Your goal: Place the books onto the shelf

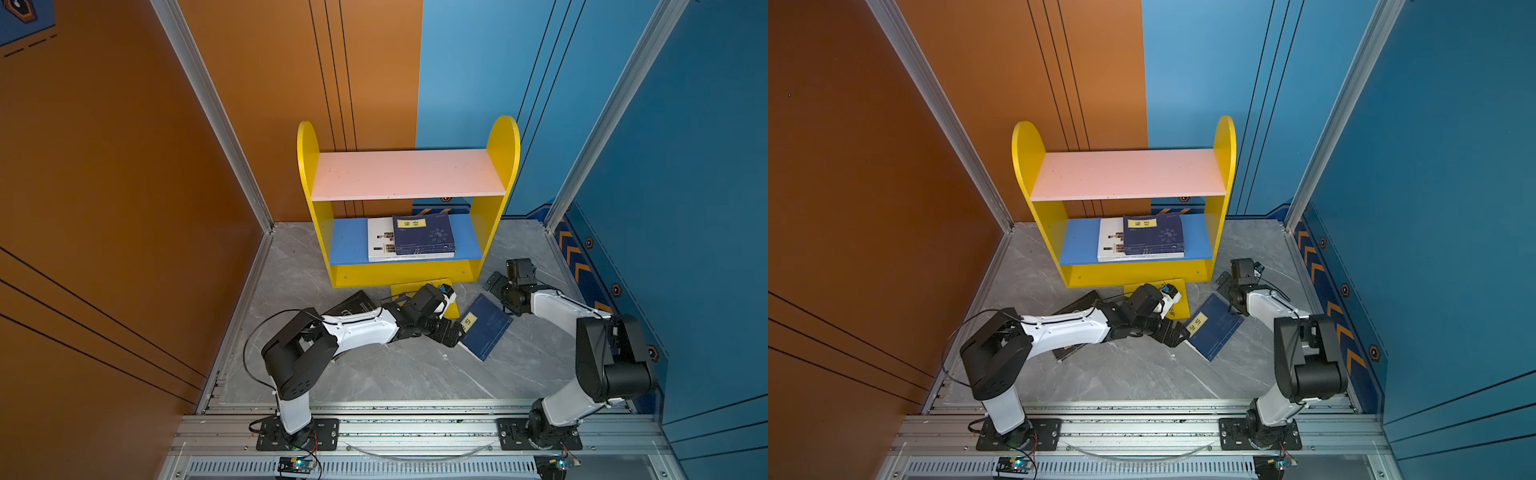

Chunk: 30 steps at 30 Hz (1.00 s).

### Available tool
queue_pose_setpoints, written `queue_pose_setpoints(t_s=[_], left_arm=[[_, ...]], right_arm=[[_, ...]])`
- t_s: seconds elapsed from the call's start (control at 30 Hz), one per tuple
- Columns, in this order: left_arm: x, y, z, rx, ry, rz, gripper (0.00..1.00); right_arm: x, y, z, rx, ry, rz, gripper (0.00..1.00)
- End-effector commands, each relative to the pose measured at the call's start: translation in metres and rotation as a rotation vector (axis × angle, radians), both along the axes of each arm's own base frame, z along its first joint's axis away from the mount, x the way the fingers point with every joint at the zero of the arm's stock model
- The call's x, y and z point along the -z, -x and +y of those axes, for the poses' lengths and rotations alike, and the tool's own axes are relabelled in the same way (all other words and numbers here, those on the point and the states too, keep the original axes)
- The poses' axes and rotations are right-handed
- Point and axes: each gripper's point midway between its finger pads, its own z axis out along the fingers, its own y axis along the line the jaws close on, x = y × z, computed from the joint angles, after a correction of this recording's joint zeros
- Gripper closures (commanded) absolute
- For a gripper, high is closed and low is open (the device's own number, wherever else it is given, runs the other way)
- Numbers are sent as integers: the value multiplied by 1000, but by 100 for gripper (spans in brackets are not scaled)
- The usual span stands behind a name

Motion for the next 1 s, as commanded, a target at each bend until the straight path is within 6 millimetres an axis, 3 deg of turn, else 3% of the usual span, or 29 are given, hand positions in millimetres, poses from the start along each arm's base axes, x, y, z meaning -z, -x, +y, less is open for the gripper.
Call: queue_pose_setpoints(t_s=[0.0, 0.17, 0.37, 0.63, 0.83, 0.97], left_arm=[[4, 21, -14, 137, -17, 74, 4], [19, 48, -18, 221, -48, 174, 5], [32, 53, -23, 244, -55, 235, 5], [52, 21, -2, 74, -76, 259, 6], [48, 1, 10, -19, -22, 232, 6], [47, -11, 31, -110, -28, 207, 6]], right_arm=[[6, 0, 9, -49, -11, 31, 3], [23, 6, 10, -54, -12, 75, 3], [38, 15, 22, -97, -16, 104, 4], [44, 50, 52, -174, -87, 123, 5], [48, 79, 74, -199, -112, 142, 5], [46, 99, 99, -229, -106, 135, 4]])
